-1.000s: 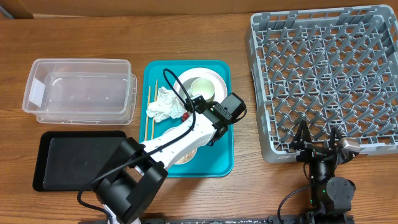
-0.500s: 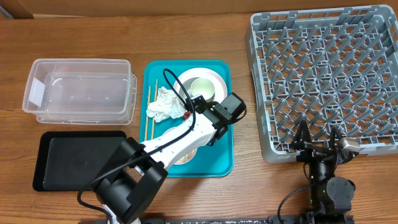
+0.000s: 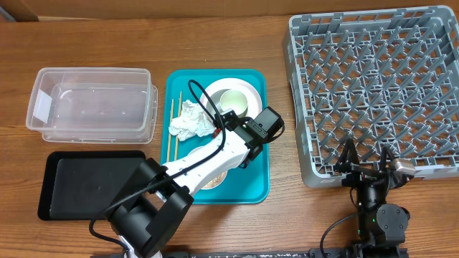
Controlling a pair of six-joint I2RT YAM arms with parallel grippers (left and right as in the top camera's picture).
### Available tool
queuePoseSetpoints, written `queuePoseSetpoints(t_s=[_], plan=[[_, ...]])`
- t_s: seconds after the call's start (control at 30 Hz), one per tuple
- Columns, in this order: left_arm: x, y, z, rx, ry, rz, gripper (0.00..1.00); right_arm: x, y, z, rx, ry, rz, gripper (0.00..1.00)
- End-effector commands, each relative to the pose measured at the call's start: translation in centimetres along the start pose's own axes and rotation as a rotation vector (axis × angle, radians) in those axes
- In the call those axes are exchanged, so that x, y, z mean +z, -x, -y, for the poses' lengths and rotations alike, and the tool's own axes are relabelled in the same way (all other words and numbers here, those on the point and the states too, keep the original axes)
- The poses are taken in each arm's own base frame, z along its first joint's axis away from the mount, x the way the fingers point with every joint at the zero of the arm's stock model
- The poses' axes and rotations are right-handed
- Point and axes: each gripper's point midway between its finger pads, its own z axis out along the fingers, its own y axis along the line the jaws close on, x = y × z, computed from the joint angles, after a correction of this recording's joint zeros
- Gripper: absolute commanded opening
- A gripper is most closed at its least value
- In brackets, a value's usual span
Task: Sort waste into correct bins and load items into the dishwasher
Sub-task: 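Lower the left gripper and pinch the red candy wrapper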
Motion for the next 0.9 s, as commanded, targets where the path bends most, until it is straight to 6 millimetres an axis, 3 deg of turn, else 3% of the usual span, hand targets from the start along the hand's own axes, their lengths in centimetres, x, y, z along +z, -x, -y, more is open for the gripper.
queuePoseSetpoints(t_s=[0.0,0.43,0.5,0.77,0.87], plan=[[0.5,-0.5,-0.2,-0.008,0.007,-0.028,0.47,0.0,0.0,0.3,-0.005,-0.01,0.01,1.0],[1.5,-0.9,0.0,-0.009,0.005,-0.031,0.53,0.0,0.0,0.3,-0.005,-0.01,0.01,1.0],[2.6,-1.4,-0.2,-0.004,0.021,-0.038,0.43,0.0,0.0,0.3,-0.005,-0.01,0.01,1.0],[2.5,-1.6,0.2,0.003,0.006,-0.056,0.04,0.0,0.0,0.3,-0.005,-0.01,0.01,1.0],[2.0,-1.8,0.8,0.022,-0.014,-0.083,0.04,0.0,0.0,0.3,-0.005,-0.01,0.01,1.0]])
